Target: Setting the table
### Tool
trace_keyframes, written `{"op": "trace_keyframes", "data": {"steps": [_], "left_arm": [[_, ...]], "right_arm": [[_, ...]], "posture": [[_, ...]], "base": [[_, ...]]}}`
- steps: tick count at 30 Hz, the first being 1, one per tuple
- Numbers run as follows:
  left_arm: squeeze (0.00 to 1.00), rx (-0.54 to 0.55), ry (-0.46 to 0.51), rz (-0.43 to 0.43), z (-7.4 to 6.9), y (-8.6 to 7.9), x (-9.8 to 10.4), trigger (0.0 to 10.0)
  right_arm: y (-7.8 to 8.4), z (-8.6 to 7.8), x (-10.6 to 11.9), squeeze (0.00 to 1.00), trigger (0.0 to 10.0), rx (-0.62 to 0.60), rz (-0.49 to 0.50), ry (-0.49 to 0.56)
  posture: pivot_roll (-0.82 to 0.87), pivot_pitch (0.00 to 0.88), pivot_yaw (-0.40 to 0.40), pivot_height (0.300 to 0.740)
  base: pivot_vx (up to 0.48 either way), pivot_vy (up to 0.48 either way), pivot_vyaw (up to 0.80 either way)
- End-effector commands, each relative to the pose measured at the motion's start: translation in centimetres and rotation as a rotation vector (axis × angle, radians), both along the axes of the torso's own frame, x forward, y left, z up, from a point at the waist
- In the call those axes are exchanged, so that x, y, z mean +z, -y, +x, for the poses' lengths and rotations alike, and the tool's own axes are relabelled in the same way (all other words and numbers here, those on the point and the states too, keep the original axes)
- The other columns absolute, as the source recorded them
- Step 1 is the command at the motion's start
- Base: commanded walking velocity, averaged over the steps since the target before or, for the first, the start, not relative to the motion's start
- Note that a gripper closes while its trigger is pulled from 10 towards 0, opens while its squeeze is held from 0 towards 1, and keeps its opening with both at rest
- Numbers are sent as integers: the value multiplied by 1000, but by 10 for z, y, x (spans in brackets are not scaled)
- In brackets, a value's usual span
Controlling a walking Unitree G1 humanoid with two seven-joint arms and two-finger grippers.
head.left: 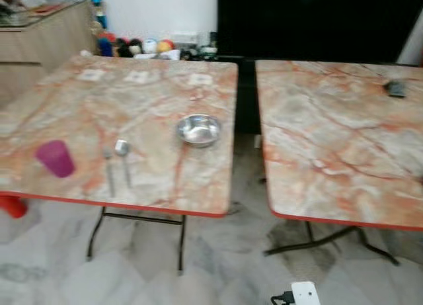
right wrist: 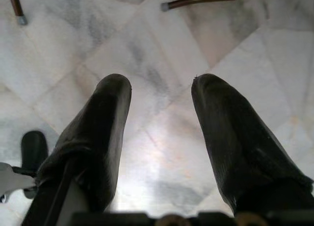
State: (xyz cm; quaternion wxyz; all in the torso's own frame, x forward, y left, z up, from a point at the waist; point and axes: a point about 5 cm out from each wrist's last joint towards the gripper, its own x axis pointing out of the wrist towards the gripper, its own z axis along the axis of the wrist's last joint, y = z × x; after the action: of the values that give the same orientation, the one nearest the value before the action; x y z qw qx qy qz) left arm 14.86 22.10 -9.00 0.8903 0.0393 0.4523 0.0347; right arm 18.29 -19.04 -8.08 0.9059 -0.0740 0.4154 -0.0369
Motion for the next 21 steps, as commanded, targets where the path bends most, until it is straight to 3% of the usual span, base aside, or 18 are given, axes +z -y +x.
{"op": "trace_keyframes", "data": {"steps": [1, 21], "left_arm": [[0, -3, -7, 5, -2, -2, 0, 10000], [0, 8, -7, -1, 1, 0, 0, 10000]], "right_arm": [[-1, -5, -3, 0, 10000, 0, -1, -17], [-1, -6, -3, 0, 10000, 36, -1, -6]], "posture": [[-9, 50, 21, 740], [0, 67, 10, 740]], "base": [[0, 480, 0], [0, 480, 0]]}}
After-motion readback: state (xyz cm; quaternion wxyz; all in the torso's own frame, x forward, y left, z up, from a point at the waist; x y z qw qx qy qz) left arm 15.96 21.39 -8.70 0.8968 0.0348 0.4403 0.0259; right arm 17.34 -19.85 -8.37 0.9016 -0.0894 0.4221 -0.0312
